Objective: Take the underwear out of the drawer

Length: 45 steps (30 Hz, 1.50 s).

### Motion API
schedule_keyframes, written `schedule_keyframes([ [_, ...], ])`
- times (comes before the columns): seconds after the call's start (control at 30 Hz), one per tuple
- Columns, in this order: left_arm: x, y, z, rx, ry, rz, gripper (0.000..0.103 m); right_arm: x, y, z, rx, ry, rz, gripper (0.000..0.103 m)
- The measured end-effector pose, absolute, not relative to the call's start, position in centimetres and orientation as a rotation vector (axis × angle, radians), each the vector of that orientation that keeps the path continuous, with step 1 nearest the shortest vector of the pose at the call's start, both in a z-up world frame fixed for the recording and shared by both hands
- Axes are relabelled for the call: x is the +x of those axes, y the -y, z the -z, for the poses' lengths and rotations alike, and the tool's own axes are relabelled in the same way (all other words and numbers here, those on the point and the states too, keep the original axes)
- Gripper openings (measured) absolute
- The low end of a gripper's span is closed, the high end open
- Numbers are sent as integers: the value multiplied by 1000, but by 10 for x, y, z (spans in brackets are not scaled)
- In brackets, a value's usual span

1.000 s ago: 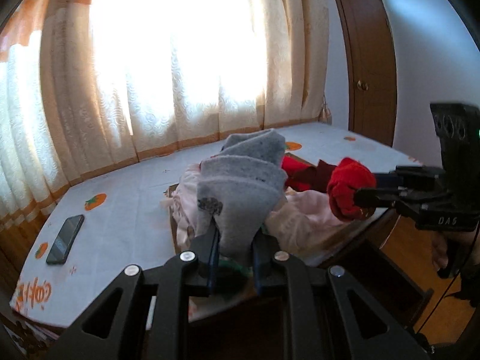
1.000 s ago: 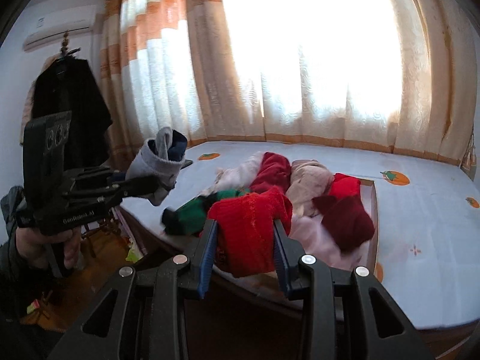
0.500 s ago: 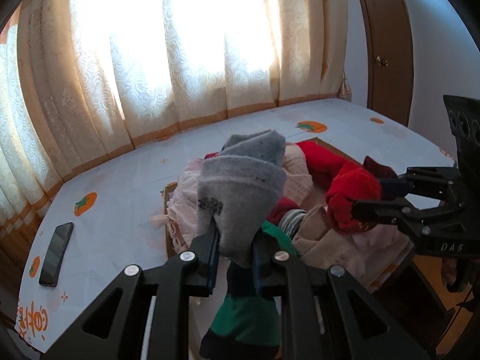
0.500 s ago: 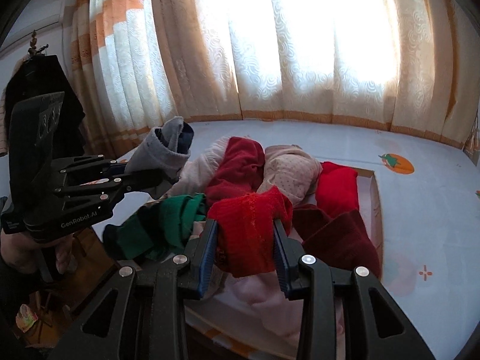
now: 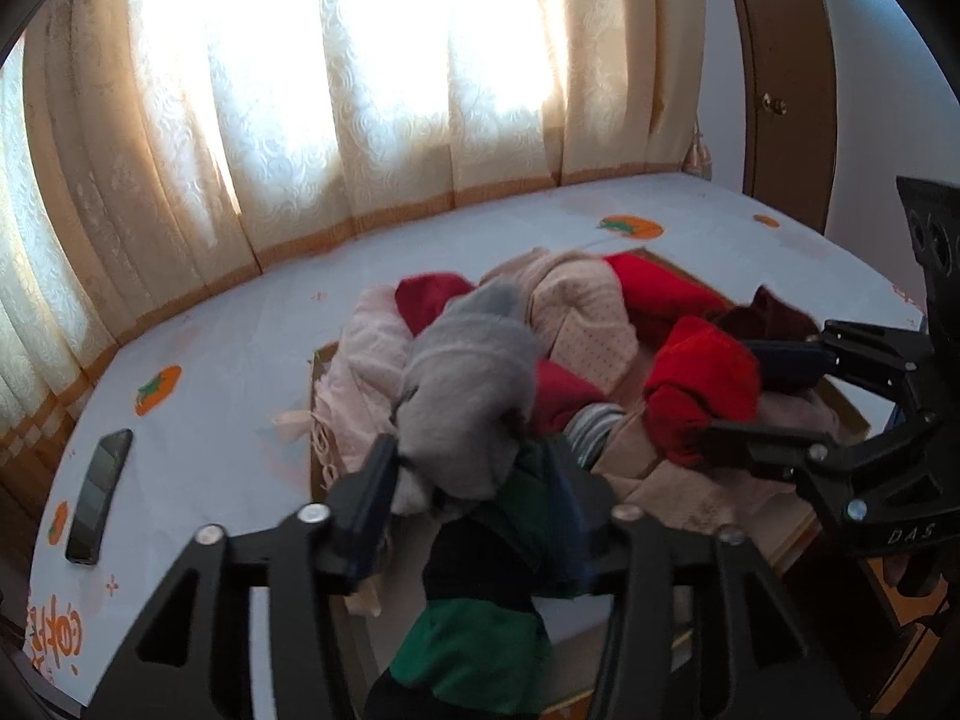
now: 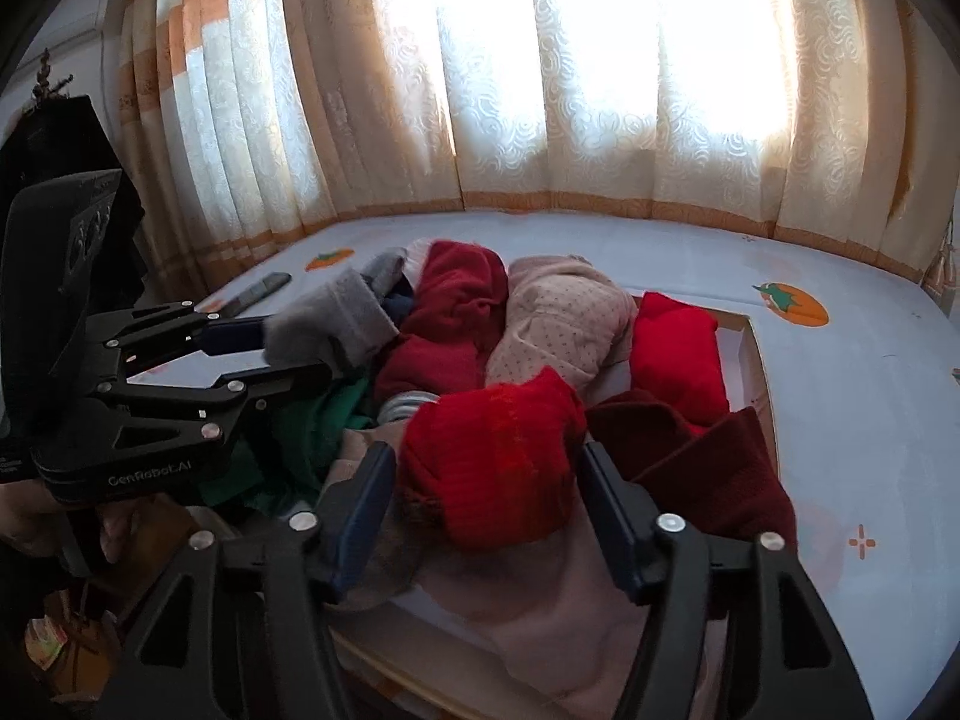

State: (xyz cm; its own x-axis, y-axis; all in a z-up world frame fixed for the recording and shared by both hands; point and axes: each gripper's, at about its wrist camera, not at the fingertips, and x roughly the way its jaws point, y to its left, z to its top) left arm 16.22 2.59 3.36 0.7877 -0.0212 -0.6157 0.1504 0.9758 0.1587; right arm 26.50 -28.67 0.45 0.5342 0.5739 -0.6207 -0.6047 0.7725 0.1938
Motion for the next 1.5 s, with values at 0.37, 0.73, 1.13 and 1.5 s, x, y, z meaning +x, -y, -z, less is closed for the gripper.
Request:
schedule_keyframes([
  [0.37,127,-27,-64,189,-571,102,71,233,300,-25,-36,-677,-684,72],
  [0.73,50,-24,-78,115,-463,120,87,160,335,-54,-39,-567,-643,80],
  [1.13,10,-18,-74,100,-427,97,94,127,340,-62,-32,-518,-654,81],
  [1.5,-4,-19,-77,93,-401,78,97,116,340,-67,-26,-496,-661,81],
])
